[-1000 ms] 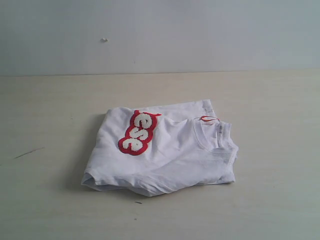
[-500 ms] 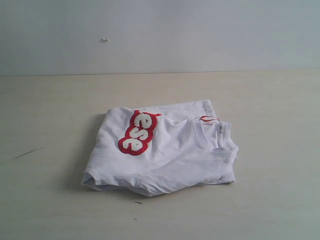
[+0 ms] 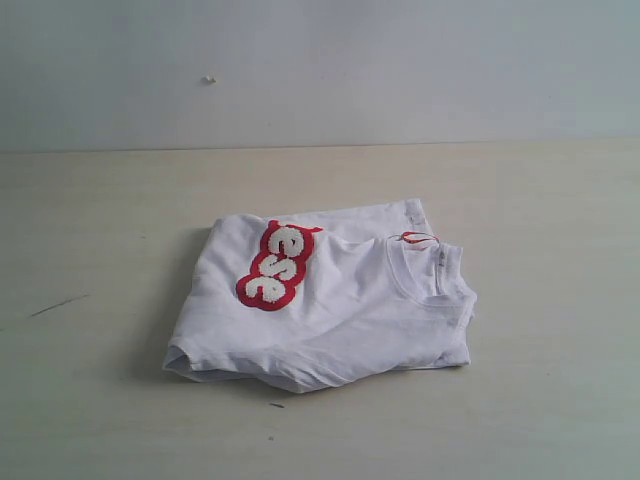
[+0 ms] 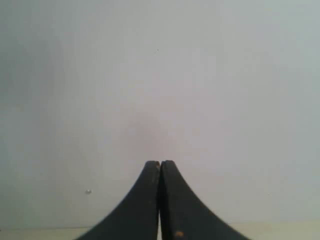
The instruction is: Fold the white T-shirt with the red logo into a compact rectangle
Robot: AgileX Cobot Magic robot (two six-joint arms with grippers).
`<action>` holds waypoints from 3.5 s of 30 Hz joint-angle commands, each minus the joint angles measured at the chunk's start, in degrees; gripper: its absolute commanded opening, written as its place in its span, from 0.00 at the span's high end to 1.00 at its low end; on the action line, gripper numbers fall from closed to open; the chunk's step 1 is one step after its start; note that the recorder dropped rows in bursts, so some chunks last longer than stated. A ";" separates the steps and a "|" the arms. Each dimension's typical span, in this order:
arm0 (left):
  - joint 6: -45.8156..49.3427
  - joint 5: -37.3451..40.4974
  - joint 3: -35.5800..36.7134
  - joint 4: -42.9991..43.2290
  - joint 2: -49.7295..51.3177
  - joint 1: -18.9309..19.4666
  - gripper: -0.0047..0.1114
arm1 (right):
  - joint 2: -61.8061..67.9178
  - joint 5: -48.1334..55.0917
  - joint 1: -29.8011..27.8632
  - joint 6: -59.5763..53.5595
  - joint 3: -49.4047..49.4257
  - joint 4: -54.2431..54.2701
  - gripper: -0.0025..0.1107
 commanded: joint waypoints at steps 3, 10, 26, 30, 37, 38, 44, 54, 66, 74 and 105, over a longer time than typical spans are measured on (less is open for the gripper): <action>-0.23 -0.10 0.25 0.05 -0.09 0.14 0.96 | -0.24 0.09 -0.43 0.17 0.28 -0.35 0.98; -0.23 -0.10 0.25 0.05 -0.09 0.14 0.96 | -0.24 0.09 -0.43 0.17 0.28 -0.35 0.98; -0.23 -0.10 0.25 0.05 -0.09 0.14 0.96 | -0.24 0.08 -0.43 -0.56 0.28 -0.77 0.98; -0.12 -0.10 0.25 0.07 -0.09 0.14 0.96 | -0.24 -1.55 -0.43 -2.92 0.49 -1.42 0.98; -0.12 -0.10 0.25 0.07 -0.09 0.14 0.96 | -2.31 -8.15 -0.43 19.19 5.45 -32.25 0.98; -0.12 -0.10 0.25 0.07 -0.09 0.14 0.96 | -2.31 -9.15 -0.43 24.12 6.41 -37.10 0.98; -0.01 -0.12 0.25 0.07 -0.09 0.14 0.96 | -2.31 -21.98 -0.43 32.07 15.38 -47.41 0.98; -0.01 -0.12 0.25 0.07 -0.09 0.14 0.96 | -2.31 -15.02 -0.33 26.75 22.78 -46.63 0.98; -0.01 -0.12 0.25 0.07 -0.09 0.14 0.96 | -2.31 -1.69 -0.33 22.47 22.78 -43.73 0.98; -0.01 -0.12 0.25 0.07 -0.09 0.14 0.96 | -2.31 -1.59 -0.33 24.06 22.78 -41.63 0.98; 2.62 -0.12 0.25 0.34 -0.09 2.00 0.96 | -2.31 -1.59 -0.33 24.28 22.78 -41.34 0.98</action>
